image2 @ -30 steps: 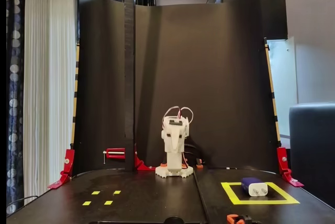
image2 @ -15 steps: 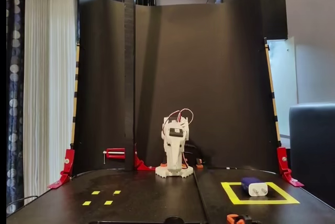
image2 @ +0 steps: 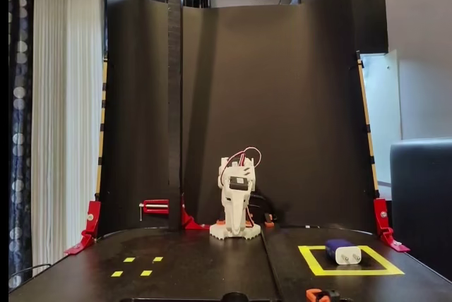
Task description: Grasp a block and put it in the designated area.
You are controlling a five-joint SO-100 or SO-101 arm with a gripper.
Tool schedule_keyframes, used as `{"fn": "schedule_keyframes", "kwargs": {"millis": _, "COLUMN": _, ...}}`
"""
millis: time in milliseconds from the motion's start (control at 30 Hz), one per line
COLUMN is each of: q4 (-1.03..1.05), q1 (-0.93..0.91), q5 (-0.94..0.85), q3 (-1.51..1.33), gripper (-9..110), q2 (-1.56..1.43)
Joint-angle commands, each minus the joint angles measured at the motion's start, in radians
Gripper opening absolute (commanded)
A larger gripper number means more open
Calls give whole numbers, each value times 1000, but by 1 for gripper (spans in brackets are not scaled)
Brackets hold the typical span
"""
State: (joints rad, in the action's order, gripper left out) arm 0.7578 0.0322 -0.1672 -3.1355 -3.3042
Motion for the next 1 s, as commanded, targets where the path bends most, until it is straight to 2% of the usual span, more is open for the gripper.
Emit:
{"fn": "schedule_keyframes", "kwargs": {"millis": 0, "q4": 2, "q1": -12, "q5": 14, "q3": -8, "gripper": 0, "q2": -6}}
{"fn": "schedule_keyframes", "kwargs": {"millis": 300, "q4": 3, "q1": -43, "q5": 100, "q3": -8, "gripper": 0, "q2": -6}}
{"fn": "schedule_keyframes", "kwargs": {"millis": 967, "q4": 2, "q1": -43, "q5": 121, "q3": -8, "gripper": 0, "q2": -5}}
